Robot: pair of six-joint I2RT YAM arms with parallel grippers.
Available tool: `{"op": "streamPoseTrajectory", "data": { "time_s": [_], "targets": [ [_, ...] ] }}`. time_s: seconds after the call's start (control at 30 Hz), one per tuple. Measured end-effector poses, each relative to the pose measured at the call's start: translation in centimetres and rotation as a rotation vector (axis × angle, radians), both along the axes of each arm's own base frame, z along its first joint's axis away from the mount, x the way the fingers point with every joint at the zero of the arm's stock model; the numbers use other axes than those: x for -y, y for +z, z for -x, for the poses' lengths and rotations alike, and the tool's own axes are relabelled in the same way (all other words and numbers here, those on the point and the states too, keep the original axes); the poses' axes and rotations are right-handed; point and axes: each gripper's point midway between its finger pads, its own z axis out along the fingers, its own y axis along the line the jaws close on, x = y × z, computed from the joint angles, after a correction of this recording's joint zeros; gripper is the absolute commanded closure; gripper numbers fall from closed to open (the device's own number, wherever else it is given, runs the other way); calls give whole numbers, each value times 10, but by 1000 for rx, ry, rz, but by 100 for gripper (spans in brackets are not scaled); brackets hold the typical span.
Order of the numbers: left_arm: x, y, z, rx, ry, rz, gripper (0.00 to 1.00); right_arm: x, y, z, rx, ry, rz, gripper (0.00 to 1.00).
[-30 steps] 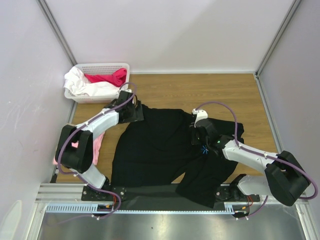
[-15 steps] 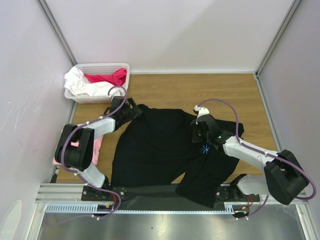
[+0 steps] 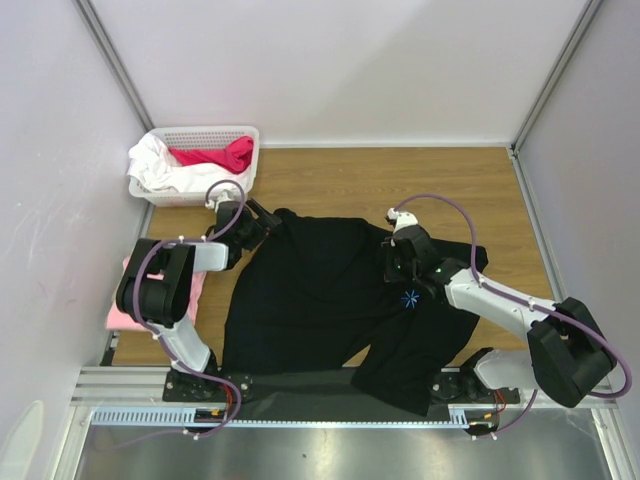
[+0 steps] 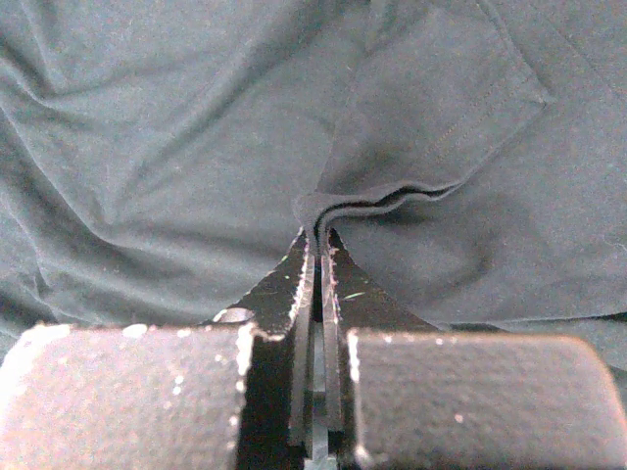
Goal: Fold and stack the t-shirts
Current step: Flatten the tshirt out
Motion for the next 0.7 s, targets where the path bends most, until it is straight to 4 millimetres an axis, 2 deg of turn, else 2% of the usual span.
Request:
{"op": "streamPoseTrajectory", "data": {
  "time_s": [0.57, 0.7],
  "targets": [
    [-2, 2, -13, 94, 110, 176, 24, 2, -4, 3, -42, 2, 31, 100],
    [0, 1, -15, 104, 131, 218, 28, 1, -1, 1, -39, 4, 33, 100]
  ]
}}
